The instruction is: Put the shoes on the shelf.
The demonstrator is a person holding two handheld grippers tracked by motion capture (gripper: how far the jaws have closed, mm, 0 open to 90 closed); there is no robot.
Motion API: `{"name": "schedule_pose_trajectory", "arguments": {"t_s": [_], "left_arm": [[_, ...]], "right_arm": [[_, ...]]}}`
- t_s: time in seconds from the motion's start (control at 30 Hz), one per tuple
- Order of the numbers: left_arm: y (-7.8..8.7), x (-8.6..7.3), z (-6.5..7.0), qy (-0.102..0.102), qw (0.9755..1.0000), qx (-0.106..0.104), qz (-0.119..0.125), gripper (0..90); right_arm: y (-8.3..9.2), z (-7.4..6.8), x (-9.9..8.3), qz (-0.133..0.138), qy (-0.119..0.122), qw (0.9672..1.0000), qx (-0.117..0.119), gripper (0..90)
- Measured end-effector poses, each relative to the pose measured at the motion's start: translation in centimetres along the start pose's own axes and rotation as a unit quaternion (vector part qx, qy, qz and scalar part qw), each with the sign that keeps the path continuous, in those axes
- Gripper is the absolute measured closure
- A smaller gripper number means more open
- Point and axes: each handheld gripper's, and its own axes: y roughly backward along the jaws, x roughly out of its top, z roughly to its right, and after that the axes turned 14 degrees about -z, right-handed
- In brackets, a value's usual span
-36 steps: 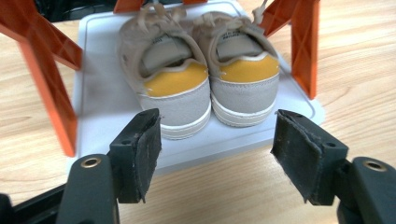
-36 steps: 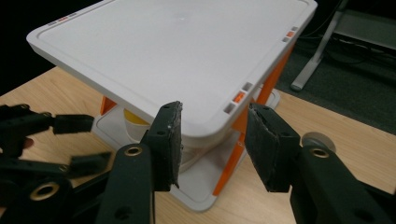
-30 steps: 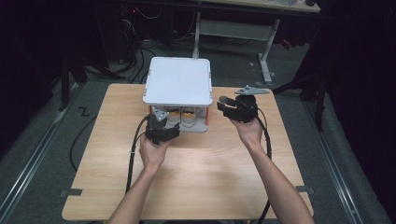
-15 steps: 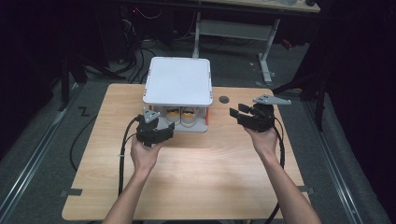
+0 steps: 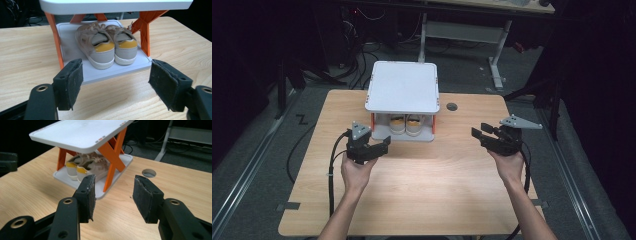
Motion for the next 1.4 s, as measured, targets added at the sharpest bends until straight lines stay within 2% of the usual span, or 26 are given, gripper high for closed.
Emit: {"name": "schedule_pose_trajectory", "arguments": {"t_s": [0.1, 0.43, 0.53, 0.67, 0.83, 1.13, 1.4], "left_arm": [[0.1, -0.6, -0.4, 0.006, 1.0, -0.003, -0.001, 25.5], [0.6, -2.2, -1.6, 0.008, 0.9999, 0.002, -0.011, 22.9], [0.8, -2.6, -2.0, 0.008, 0.9999, -0.003, -0.011, 21.3], [0.8, -3.2, -2.4, -0.002, 0.9998, -0.001, -0.019, 20.7], [0.7, -4.2, -3.3, 0.007, 0.9996, -0.005, -0.026, 20.2], [-0.2, -6.2, -4.9, 0.01, 0.9984, 0.019, -0.053, 20.1], [-1.4, -7.8, -6.3, 0.016, 0.9955, 0.044, -0.082, 21.7]], "right_arm": [[0.3, 0.3, -1.0, 0.0, -0.004, 1.0, -0.003, 52.1], [0.8, 1.9, -4.6, -0.001, -0.028, 0.9996, -0.007, 51.2], [0.9, 2.2, -5.4, -0.001, -0.034, 0.9994, -0.008, 50.9], [0.7, 2.4, -6.5, -0.008, -0.038, 0.9991, -0.013, 50.3], [0.5, 3.2, -7.7, -0.013, -0.05, 0.9983, -0.027, 50.1], [-0.9, 4.1, -10.0, -0.044, -0.056, 0.9957, -0.059, 50.0], [-1.9, 4.8, -12.2, -0.089, -0.054, 0.9906, -0.089, 49.5]]}}
